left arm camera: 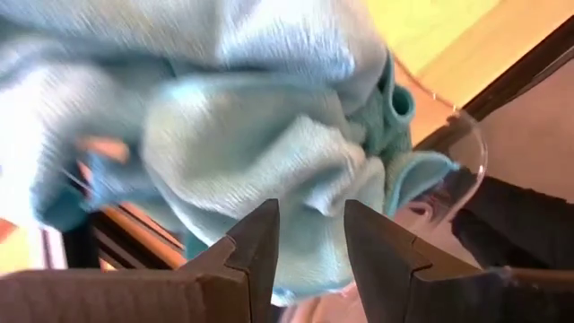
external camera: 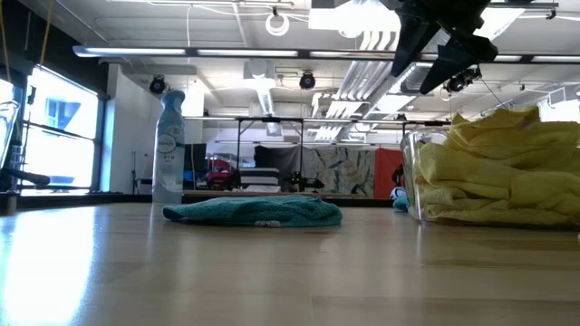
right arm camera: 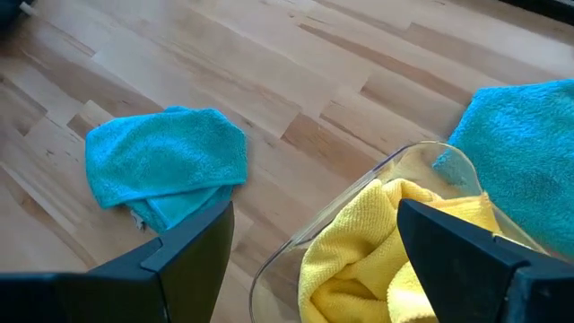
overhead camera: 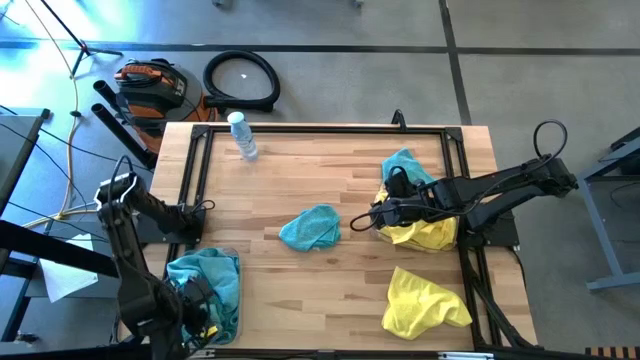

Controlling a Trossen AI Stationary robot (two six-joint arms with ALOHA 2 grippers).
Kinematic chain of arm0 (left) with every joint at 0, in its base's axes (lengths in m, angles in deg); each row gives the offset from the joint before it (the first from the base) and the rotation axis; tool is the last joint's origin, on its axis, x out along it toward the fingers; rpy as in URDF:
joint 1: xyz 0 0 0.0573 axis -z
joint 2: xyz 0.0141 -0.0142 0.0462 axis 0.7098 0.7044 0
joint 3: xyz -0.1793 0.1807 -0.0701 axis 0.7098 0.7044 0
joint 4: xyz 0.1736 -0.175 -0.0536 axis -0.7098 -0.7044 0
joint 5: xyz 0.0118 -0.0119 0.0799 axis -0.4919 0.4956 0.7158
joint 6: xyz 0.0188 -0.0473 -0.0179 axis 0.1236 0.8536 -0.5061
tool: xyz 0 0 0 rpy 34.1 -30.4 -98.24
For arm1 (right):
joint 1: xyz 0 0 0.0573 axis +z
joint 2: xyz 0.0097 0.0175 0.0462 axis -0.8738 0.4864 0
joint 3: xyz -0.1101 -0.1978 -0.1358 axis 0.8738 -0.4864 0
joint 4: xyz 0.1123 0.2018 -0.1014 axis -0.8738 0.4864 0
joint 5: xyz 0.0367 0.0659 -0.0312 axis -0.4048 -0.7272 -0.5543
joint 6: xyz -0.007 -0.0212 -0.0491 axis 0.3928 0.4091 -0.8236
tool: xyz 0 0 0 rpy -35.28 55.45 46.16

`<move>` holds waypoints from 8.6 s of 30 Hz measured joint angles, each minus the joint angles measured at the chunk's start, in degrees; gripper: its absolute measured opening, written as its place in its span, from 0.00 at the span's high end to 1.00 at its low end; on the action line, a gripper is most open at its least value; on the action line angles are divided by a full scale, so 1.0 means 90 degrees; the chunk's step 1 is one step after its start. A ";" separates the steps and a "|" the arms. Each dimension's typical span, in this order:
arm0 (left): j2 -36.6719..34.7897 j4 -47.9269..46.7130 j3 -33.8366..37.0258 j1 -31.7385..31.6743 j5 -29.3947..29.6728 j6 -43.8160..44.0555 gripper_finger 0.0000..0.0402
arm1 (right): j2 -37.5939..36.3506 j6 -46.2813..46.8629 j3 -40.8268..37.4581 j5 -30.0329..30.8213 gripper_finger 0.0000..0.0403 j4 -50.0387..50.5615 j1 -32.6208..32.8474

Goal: Sort microfiber towel by color & place in baskets
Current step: Put the blue microfiber towel into the left transparent bin

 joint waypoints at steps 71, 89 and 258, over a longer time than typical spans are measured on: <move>-0.2024 0.0801 0.0974 -0.4323 0.2486 -0.4882 0.71 | 0.3932 -0.4374 0.0066 -0.3109 0.48 -0.0576 -0.6212; -0.2013 0.1026 0.0974 -0.4535 0.3472 -0.5743 0.71 | 0.0675 -0.5247 0.0058 -0.3189 0.93 -0.1229 -0.5635; -0.1345 0.5841 0.4766 -0.0037 -0.0017 -0.2037 0.62 | -0.0661 -0.0483 0.0063 0.0623 0.42 -0.1761 0.0959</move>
